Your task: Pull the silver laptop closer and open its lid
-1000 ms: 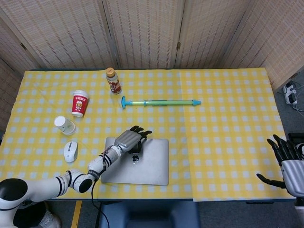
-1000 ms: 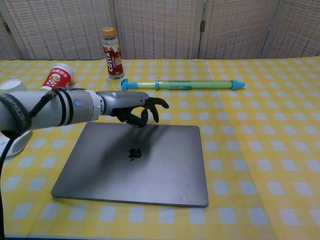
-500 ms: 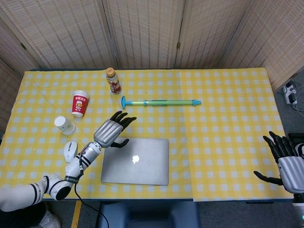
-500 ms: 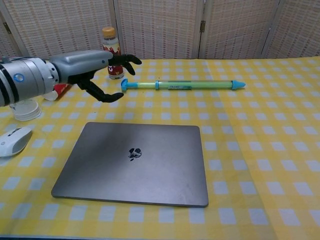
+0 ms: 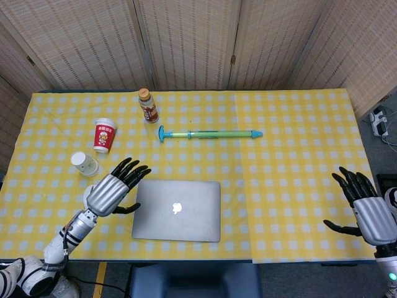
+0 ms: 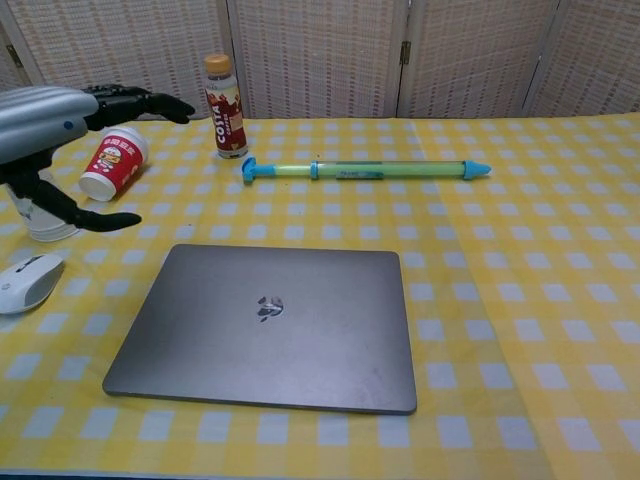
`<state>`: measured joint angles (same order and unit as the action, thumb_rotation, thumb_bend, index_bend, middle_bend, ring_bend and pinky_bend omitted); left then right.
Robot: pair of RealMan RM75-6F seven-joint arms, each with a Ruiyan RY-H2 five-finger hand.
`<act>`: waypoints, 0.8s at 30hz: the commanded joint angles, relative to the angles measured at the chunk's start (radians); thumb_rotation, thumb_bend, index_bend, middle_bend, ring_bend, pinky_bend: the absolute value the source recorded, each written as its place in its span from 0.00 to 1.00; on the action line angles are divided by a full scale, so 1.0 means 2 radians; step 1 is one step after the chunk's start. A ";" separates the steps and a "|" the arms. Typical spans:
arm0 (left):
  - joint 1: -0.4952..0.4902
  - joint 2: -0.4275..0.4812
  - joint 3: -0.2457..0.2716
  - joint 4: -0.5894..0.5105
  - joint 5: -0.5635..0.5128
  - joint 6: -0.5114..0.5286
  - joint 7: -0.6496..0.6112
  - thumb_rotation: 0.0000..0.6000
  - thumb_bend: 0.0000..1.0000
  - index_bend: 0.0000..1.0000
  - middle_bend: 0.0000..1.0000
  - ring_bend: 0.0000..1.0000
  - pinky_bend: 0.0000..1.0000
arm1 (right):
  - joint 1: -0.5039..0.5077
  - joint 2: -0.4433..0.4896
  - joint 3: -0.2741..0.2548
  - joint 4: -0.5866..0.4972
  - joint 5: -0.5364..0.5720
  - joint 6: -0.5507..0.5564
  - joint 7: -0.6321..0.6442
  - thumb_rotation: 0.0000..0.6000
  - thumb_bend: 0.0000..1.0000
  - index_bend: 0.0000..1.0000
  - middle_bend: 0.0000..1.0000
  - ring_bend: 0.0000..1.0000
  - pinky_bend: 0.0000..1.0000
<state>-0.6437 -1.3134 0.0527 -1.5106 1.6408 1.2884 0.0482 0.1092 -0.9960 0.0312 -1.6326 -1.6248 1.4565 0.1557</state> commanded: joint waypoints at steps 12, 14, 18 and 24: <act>0.029 -0.047 0.054 0.025 0.081 -0.017 0.028 0.98 0.31 0.00 0.13 0.05 0.00 | 0.008 -0.006 -0.012 -0.008 -0.015 -0.009 -0.010 0.83 0.16 0.00 0.00 0.02 0.00; 0.029 -0.059 0.057 0.028 0.086 -0.022 0.033 0.98 0.31 0.00 0.13 0.05 0.00 | 0.008 -0.008 -0.014 -0.008 -0.018 -0.008 -0.011 0.83 0.16 0.00 0.00 0.02 0.00; 0.025 -0.080 0.061 0.034 0.097 -0.039 0.037 0.98 0.31 0.00 0.13 0.05 0.00 | 0.007 -0.010 -0.018 -0.009 -0.022 -0.008 -0.015 0.83 0.16 0.00 0.00 0.02 0.00; 0.021 -0.113 0.056 0.046 0.101 -0.057 0.051 0.98 0.31 0.00 0.13 0.04 0.00 | 0.007 -0.014 -0.021 -0.007 -0.023 -0.007 -0.014 0.83 0.16 0.00 0.00 0.02 0.00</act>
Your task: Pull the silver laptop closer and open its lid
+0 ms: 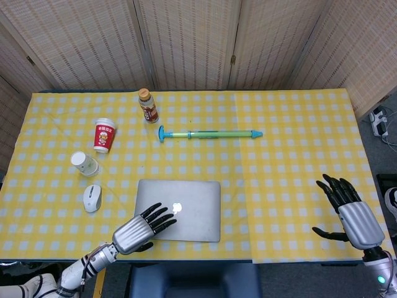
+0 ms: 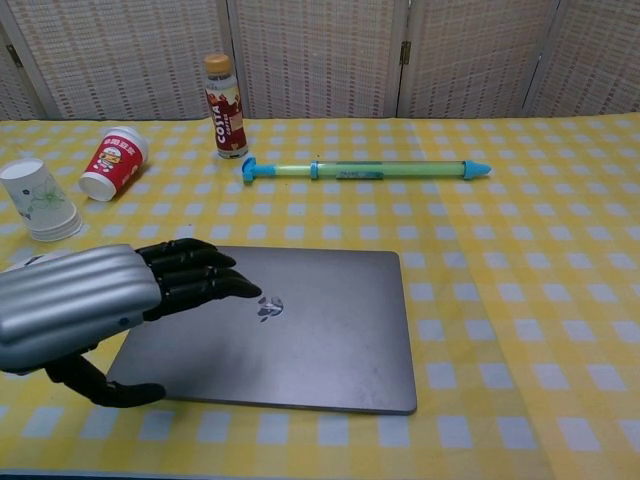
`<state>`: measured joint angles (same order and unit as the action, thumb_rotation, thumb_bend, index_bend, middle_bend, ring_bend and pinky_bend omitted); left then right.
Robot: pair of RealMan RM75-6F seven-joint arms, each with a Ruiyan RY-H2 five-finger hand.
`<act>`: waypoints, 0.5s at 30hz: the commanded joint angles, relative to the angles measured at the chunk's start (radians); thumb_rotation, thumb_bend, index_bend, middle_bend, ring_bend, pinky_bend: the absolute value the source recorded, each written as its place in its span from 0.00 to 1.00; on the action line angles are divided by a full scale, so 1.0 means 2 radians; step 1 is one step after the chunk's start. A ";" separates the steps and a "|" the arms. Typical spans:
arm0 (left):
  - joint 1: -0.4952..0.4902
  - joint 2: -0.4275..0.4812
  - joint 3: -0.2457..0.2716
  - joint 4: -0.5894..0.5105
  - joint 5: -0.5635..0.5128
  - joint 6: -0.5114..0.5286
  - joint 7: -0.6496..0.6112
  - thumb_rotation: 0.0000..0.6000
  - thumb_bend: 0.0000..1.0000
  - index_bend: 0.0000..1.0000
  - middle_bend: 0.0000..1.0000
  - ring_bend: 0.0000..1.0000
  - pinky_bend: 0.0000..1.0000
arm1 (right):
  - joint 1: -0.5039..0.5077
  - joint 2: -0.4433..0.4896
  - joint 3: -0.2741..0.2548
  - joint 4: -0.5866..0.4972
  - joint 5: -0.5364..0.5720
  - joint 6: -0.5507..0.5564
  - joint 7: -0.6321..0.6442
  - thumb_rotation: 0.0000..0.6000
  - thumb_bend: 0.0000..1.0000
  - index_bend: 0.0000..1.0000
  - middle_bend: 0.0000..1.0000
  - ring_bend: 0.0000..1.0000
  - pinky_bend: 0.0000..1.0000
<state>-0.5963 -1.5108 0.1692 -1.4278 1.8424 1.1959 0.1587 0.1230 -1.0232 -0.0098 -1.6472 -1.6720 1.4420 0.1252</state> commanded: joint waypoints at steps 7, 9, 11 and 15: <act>-0.009 -0.055 -0.018 0.030 -0.009 -0.028 0.007 0.99 0.32 0.00 0.13 0.04 0.00 | -0.002 -0.003 -0.002 0.006 0.001 0.004 0.006 0.83 0.16 0.00 0.00 0.02 0.00; -0.010 -0.065 -0.022 0.038 -0.016 -0.034 0.007 0.99 0.32 0.00 0.13 0.04 0.00 | -0.002 -0.003 -0.003 0.007 0.003 0.004 0.008 0.83 0.16 0.00 0.00 0.02 0.00; -0.012 -0.073 -0.026 0.044 -0.021 -0.041 0.009 0.99 0.32 0.00 0.13 0.04 0.00 | -0.003 -0.004 -0.003 0.009 0.004 0.005 0.010 0.83 0.16 0.00 0.00 0.02 0.00; -0.014 -0.086 -0.031 0.055 -0.028 -0.047 0.017 0.99 0.32 0.00 0.13 0.04 0.00 | -0.005 -0.004 -0.004 0.012 0.006 0.007 0.013 0.83 0.16 0.00 0.00 0.01 0.00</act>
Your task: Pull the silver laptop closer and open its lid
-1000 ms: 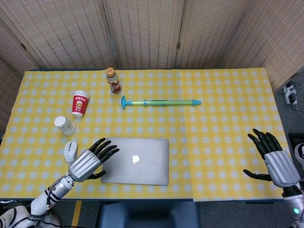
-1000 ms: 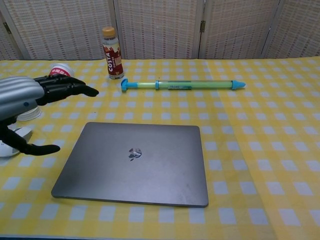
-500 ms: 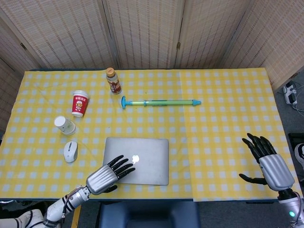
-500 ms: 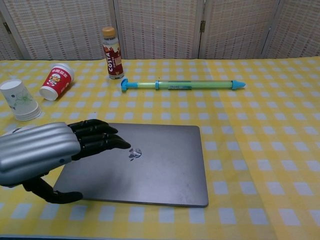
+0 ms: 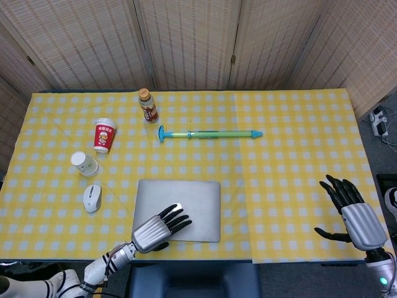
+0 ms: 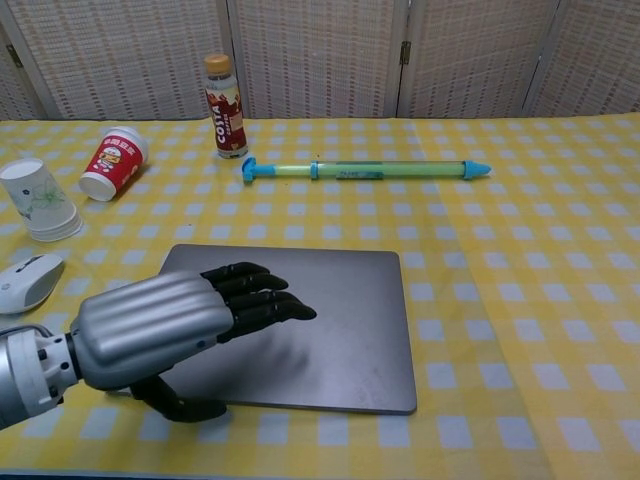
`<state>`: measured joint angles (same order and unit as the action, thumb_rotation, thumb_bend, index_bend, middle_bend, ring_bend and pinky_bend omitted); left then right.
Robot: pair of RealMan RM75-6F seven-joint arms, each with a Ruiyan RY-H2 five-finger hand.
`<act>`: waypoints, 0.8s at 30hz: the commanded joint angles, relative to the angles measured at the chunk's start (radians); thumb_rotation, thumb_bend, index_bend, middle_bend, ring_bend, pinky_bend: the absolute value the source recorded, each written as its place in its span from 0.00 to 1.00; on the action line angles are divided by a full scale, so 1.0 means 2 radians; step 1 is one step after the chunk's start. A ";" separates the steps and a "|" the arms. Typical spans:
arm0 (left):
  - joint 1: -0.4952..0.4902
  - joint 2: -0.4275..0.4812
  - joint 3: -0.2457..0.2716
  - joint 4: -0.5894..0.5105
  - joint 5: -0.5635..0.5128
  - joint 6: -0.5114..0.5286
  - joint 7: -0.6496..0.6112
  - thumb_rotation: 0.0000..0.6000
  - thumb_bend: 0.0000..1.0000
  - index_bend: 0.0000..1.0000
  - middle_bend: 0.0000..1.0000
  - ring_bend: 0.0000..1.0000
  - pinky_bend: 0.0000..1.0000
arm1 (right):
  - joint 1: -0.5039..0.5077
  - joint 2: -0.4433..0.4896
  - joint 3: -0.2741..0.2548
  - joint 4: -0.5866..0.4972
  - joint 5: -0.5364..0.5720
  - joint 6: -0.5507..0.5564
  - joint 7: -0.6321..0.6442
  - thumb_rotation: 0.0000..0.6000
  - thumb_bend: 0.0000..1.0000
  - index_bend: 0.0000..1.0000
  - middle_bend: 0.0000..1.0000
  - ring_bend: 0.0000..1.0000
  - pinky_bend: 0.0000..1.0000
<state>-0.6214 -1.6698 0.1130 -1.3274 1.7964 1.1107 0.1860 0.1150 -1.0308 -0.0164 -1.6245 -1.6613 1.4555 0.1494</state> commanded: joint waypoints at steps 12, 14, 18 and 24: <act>-0.003 -0.031 -0.005 0.028 -0.016 -0.012 0.002 0.99 0.32 0.00 0.13 0.04 0.00 | -0.005 -0.002 -0.003 0.008 0.005 0.006 0.007 0.83 0.16 0.00 0.00 0.01 0.00; -0.003 -0.035 -0.006 0.031 -0.018 -0.013 0.000 0.99 0.32 0.00 0.13 0.04 0.00 | -0.006 -0.002 -0.003 0.009 0.005 0.006 0.008 0.83 0.16 0.00 0.00 0.01 0.00; -0.003 -0.039 -0.005 0.036 -0.019 -0.011 0.000 1.00 0.33 0.00 0.13 0.04 0.00 | -0.007 -0.002 -0.003 0.010 0.006 0.008 0.007 0.83 0.16 0.00 0.00 0.00 0.00; -0.003 -0.042 -0.004 0.041 -0.018 -0.006 -0.005 0.99 0.35 0.00 0.13 0.05 0.00 | -0.009 -0.003 -0.003 0.011 0.007 0.009 0.008 0.83 0.16 0.00 0.00 0.00 0.00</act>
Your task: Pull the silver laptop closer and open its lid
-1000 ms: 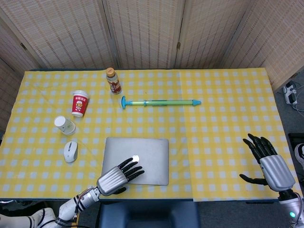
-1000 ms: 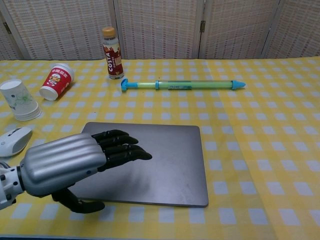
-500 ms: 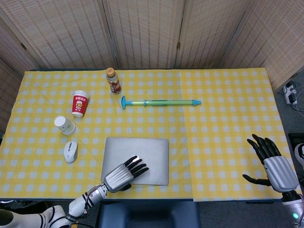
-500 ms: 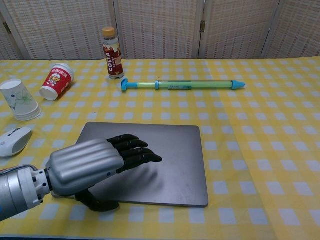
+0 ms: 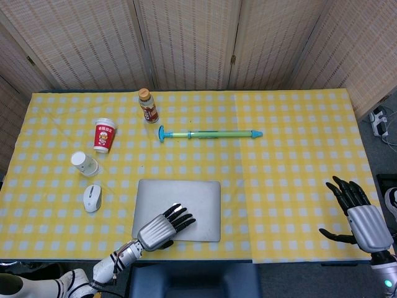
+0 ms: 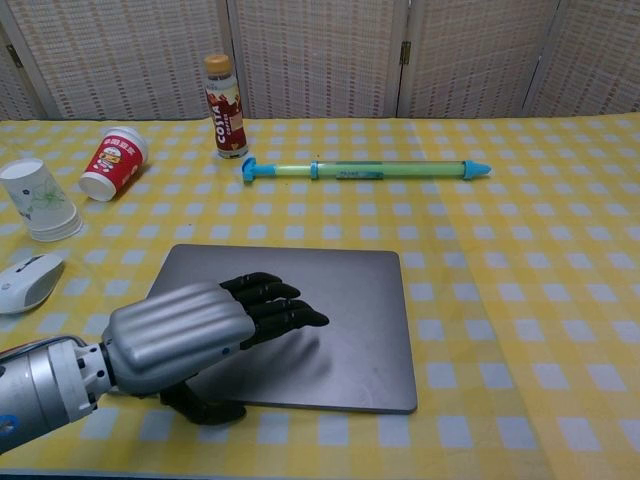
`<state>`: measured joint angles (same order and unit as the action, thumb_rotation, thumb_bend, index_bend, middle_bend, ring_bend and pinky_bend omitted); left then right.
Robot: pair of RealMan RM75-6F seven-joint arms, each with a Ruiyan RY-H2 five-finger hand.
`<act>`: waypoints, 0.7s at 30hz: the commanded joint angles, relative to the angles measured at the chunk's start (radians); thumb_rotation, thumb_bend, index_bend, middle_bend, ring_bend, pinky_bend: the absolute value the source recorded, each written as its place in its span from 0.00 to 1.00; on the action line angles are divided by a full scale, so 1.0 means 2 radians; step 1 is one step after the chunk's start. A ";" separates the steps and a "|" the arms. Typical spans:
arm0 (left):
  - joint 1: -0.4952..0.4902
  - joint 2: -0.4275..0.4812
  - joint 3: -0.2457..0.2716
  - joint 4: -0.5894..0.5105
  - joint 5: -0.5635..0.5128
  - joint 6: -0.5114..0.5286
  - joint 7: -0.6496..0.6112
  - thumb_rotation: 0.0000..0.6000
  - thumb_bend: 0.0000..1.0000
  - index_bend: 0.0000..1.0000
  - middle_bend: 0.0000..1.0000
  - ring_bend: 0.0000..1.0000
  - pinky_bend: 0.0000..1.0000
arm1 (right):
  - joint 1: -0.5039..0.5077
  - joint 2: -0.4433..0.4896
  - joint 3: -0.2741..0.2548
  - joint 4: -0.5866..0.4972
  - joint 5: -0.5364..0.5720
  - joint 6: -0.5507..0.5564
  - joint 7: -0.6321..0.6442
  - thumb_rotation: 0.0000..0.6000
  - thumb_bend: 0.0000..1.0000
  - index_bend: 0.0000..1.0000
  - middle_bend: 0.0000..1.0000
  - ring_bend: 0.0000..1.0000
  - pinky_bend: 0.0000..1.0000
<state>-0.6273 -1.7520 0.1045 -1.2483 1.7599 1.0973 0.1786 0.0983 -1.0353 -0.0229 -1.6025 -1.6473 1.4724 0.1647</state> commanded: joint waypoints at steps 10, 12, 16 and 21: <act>-0.001 -0.004 0.002 0.005 -0.001 0.002 -0.007 1.00 0.45 0.01 0.13 0.05 0.00 | -0.002 -0.001 0.000 0.003 0.002 0.001 0.003 0.83 0.16 0.00 0.00 0.00 0.00; -0.001 -0.004 0.002 0.007 -0.002 0.002 -0.006 1.00 0.46 0.01 0.13 0.05 0.00 | -0.002 -0.001 0.000 0.003 0.002 0.002 0.003 0.83 0.16 0.00 0.00 0.00 0.00; -0.002 -0.004 0.002 0.008 -0.004 0.002 -0.011 1.00 0.48 0.02 0.13 0.05 0.00 | -0.002 -0.001 0.000 0.003 0.002 0.001 0.003 0.83 0.16 0.00 0.00 0.00 0.00; -0.002 -0.006 0.003 0.016 0.002 0.011 -0.016 1.00 0.54 0.04 0.15 0.07 0.00 | -0.003 -0.001 0.000 0.004 0.002 0.003 0.005 0.83 0.16 0.00 0.00 0.00 0.00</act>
<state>-0.6317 -1.7630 0.1094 -1.2170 1.7628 1.1188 0.1475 0.0928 -1.0370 -0.0236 -1.5943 -1.6439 1.4780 0.1743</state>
